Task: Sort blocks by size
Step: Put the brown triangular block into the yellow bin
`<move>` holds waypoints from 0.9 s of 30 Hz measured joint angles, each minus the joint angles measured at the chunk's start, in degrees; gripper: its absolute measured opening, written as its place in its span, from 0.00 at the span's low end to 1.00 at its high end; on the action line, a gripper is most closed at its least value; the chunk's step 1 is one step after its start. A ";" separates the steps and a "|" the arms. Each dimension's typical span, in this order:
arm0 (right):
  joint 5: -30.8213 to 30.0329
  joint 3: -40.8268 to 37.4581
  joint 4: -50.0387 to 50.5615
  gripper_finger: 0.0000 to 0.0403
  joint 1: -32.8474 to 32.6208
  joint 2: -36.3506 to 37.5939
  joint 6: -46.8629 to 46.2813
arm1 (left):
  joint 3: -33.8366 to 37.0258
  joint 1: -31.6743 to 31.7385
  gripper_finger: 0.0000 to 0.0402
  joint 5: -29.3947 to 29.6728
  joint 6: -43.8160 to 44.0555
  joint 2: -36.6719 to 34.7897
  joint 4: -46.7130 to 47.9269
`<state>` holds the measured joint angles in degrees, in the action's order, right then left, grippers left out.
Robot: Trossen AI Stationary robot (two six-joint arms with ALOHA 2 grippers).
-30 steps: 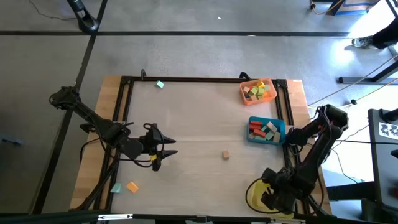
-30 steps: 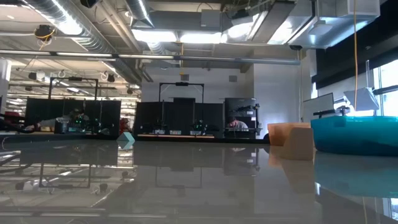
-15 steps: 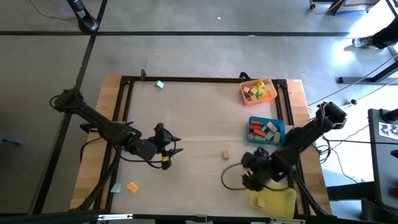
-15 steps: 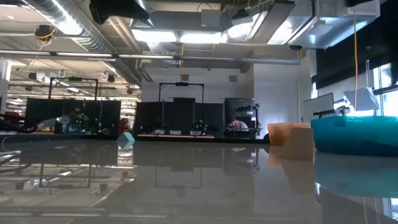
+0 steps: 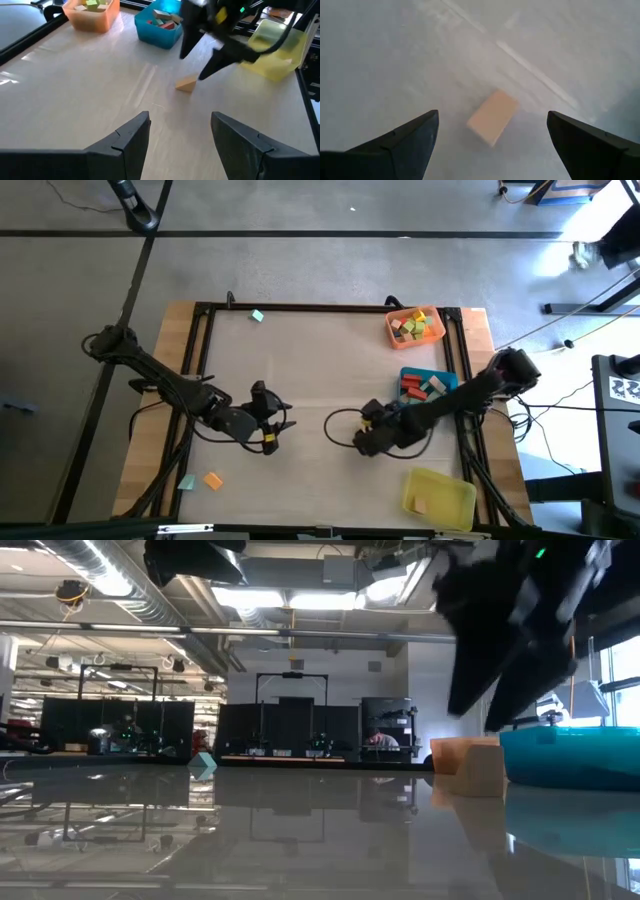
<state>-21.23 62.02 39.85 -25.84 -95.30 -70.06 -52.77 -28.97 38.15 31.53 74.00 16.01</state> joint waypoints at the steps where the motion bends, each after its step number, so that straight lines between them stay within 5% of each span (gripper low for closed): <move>1: 0.02 0.00 -0.30 0.92 0.38 -0.89 0.09 | 0.00 0.00 0.49 0.00 -0.02 0.00 0.02; 14: 3.30 0.02 -2.96 0.88 3.10 -9.45 1.40 | 0.00 0.00 0.49 0.00 -0.02 0.00 0.10; 27: 3.23 0.09 -3.03 0.42 3.05 -10.41 2.97 | 0.00 0.00 0.49 0.00 0.00 0.00 0.09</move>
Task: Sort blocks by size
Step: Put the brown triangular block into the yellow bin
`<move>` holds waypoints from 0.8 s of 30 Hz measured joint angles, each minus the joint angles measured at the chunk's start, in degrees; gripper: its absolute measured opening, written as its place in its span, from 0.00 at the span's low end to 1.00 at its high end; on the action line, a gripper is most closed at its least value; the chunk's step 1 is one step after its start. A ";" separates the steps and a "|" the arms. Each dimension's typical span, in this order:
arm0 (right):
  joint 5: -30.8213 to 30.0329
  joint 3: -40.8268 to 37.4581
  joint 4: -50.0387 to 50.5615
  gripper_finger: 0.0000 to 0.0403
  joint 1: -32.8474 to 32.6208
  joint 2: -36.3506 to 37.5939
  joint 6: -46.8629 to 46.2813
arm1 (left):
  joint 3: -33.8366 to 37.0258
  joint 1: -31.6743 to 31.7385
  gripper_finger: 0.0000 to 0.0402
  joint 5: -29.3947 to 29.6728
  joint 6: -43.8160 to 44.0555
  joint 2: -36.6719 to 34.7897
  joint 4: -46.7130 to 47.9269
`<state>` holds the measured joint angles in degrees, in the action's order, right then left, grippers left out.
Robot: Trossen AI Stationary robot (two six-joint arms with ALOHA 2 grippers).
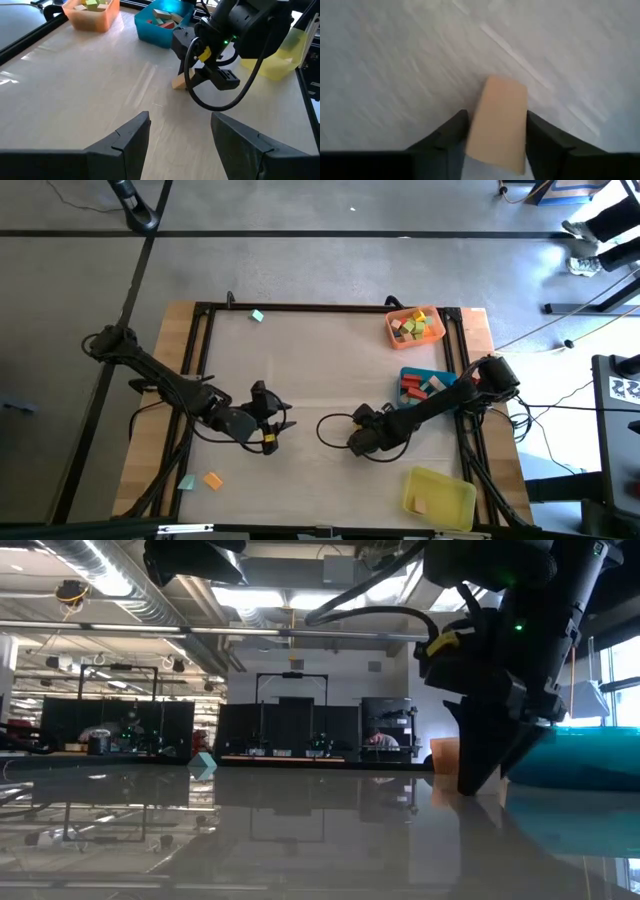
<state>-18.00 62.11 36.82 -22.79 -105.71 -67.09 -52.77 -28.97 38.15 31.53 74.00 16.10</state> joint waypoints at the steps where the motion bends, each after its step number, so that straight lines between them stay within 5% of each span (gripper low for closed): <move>1: 0.00 0.00 0.04 0.39 0.00 0.00 0.31 | 0.00 0.00 0.49 0.00 0.00 0.00 0.00; 4: -0.06 0.03 0.13 0.33 -0.07 0.08 1.86 | 0.00 0.00 0.49 0.00 0.00 0.00 0.00; 14: -0.03 0.15 0.90 0.35 -0.11 0.09 6.91 | 0.00 0.26 0.49 0.00 -0.02 0.00 0.00; 24: 0.32 7.97 20.71 0.35 -6.89 4.99 6.67 | 0.00 0.09 0.49 0.00 -0.03 -0.02 0.00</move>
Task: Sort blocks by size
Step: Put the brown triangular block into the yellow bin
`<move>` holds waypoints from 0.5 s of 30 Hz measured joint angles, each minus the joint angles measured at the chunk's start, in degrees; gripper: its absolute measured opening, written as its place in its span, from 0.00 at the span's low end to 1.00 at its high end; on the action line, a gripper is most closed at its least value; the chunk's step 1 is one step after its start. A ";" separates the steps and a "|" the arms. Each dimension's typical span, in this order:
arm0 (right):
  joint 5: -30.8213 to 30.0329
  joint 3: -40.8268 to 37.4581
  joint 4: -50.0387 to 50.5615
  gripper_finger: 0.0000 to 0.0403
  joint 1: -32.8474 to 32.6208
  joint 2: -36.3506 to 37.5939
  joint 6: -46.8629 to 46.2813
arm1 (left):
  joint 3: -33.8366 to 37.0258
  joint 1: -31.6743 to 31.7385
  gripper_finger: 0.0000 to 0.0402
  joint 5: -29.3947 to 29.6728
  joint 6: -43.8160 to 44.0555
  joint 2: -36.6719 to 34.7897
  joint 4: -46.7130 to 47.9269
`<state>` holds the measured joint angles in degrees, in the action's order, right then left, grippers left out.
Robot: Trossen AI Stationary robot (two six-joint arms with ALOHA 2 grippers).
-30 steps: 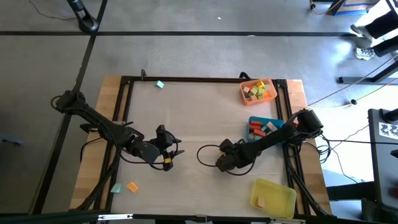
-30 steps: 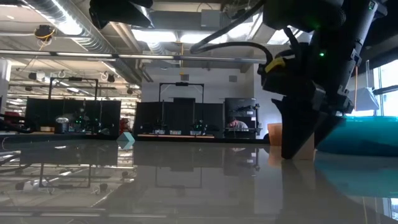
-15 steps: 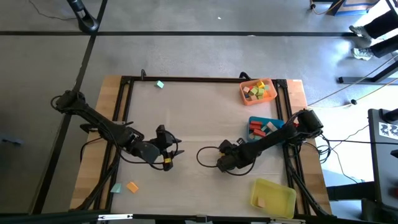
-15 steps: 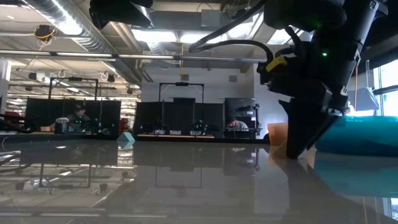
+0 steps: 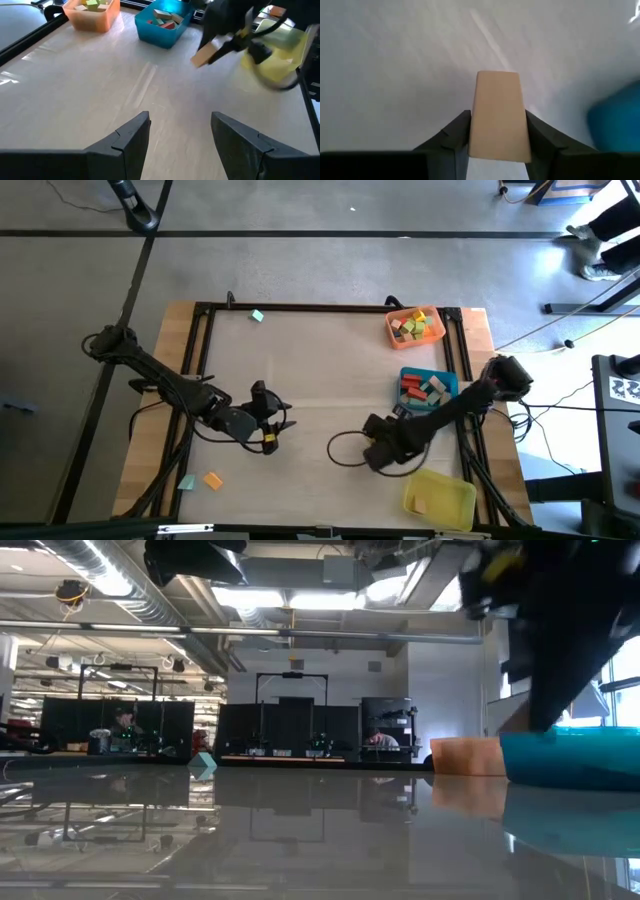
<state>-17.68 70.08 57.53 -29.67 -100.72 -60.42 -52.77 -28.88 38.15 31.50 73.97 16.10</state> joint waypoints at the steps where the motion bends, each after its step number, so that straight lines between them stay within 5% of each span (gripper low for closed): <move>1: -0.35 0.81 1.28 0.35 -0.97 0.61 -0.70 | 0.00 0.00 0.49 0.00 -0.11 0.00 0.04; 15: 0.38 3.65 6.35 0.35 -16.39 10.45 -12.62 | 0.00 0.07 0.49 0.00 -0.43 0.00 0.04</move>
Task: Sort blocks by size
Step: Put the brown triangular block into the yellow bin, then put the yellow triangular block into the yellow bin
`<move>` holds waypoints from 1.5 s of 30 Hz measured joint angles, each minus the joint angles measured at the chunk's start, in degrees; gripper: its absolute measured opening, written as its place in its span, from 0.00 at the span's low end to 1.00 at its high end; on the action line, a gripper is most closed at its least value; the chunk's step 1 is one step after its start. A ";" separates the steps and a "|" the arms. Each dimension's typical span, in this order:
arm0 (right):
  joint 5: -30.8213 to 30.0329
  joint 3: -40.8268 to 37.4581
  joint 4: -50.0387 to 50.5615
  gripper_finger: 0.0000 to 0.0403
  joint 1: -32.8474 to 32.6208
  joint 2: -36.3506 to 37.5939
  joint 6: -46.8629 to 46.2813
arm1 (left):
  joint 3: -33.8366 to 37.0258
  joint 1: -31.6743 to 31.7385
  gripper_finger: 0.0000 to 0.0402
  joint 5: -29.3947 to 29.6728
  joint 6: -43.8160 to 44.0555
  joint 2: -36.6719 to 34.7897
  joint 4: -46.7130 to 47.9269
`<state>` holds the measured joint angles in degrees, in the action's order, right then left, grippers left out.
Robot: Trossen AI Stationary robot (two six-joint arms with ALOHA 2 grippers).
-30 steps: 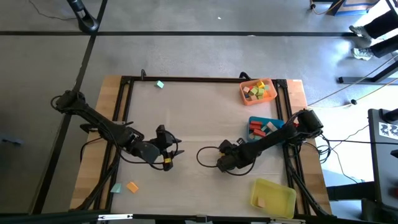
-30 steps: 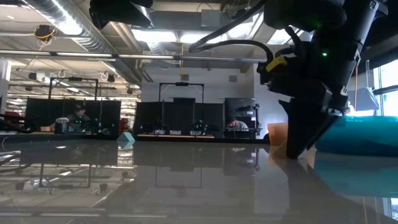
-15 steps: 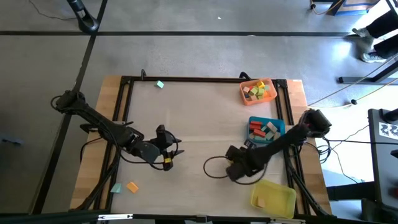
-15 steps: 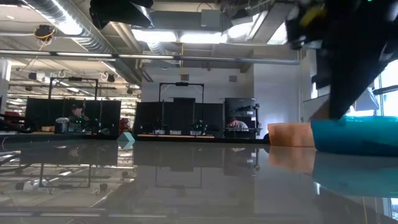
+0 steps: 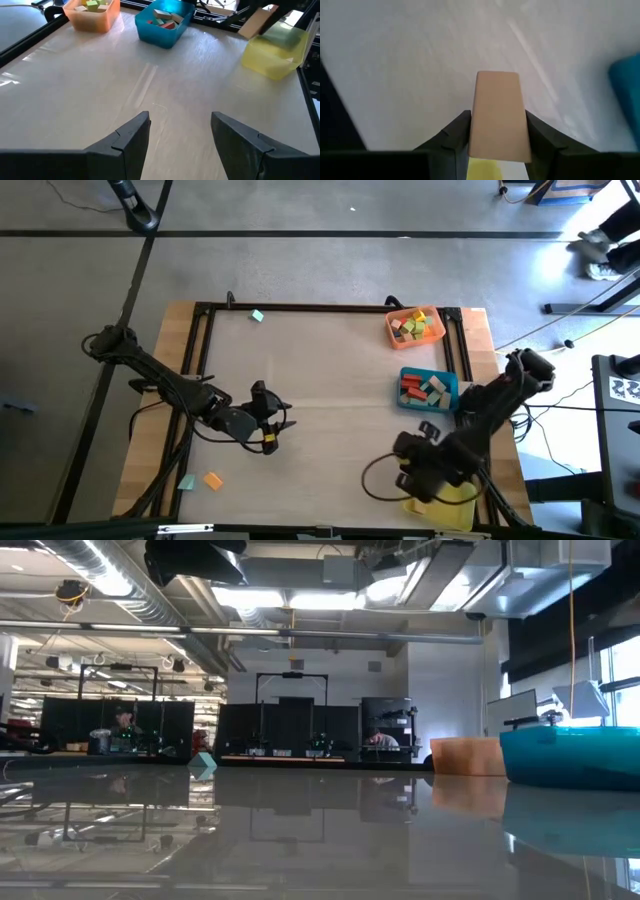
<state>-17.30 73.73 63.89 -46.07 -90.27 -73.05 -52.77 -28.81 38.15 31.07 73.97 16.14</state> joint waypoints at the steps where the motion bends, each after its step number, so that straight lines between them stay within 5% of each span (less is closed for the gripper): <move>1: -0.01 0.00 0.34 0.35 -1.01 0.29 -1.24 | 0.00 -0.01 0.49 0.00 0.00 0.00 -0.02; 20: 9.14 -0.33 3.84 0.36 -20.26 -1.49 -26.95 | 0.00 0.10 0.49 0.01 0.00 0.00 0.00; 32: 7.85 -0.35 5.83 0.49 -19.40 -3.38 -31.60 | 0.00 0.10 0.49 0.02 0.00 0.00 -0.04; 39: 5.84 -0.35 6.16 0.66 -14.98 -3.35 -26.77 | -0.02 0.10 0.49 0.00 0.00 0.00 -0.02; 45: -9.41 -0.35 3.41 0.71 -8.48 -3.33 -8.20 | -0.02 0.10 0.49 0.00 -0.06 0.00 0.02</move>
<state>-26.71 73.38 67.30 -54.54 -93.60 -81.24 -52.80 -28.71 38.15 31.01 73.97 16.16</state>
